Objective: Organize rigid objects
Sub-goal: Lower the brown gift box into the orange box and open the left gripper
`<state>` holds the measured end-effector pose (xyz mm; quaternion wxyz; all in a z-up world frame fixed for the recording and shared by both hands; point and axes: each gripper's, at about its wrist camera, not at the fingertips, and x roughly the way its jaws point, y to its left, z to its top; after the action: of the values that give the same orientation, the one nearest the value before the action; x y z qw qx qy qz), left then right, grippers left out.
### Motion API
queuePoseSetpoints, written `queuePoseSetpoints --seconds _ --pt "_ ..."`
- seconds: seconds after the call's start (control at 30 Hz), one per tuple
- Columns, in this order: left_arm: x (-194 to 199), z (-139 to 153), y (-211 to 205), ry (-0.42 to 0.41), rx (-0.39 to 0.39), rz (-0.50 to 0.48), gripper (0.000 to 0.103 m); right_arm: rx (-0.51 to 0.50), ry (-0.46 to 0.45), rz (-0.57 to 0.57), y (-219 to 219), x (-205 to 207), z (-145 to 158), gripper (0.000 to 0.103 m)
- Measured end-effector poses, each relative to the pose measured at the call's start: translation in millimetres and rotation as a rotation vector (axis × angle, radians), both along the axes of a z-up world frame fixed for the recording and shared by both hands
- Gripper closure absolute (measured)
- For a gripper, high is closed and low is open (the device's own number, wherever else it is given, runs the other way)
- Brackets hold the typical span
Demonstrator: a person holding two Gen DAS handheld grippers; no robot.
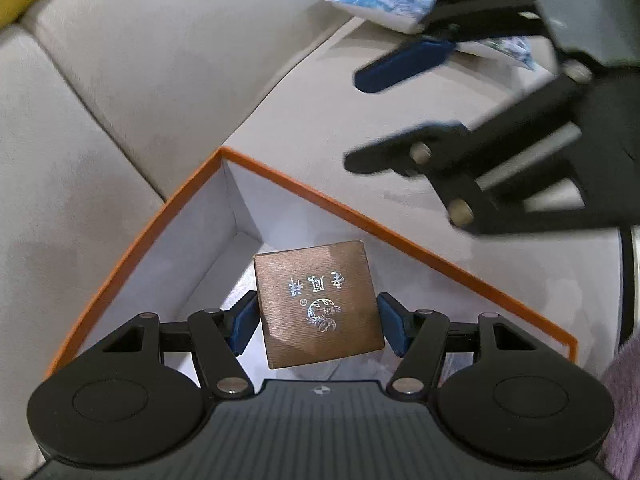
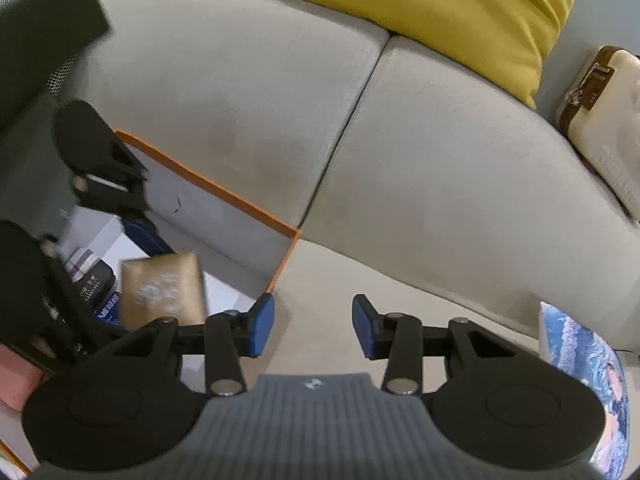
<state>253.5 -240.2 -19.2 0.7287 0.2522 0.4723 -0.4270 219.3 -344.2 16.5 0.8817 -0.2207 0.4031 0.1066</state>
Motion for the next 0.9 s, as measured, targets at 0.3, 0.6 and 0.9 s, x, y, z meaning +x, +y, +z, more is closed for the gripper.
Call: queuePoseSetpoints --seconds 0.3,0.6,0.9 --pt "23 -38 6 0.192 -0.066 0.361 0.031 -0.058 0.036 -0.021 2 5 -23 0.059" --pt "31 -61 27 0.348 -0.123 0.555 0.03 -0.064 0.04 -0.036 3 5 -22 0.059" --pt "30 -57 49 0.449 -0.19 0.583 0.036 -0.063 0.037 -0.032 7 1 -21 0.059"
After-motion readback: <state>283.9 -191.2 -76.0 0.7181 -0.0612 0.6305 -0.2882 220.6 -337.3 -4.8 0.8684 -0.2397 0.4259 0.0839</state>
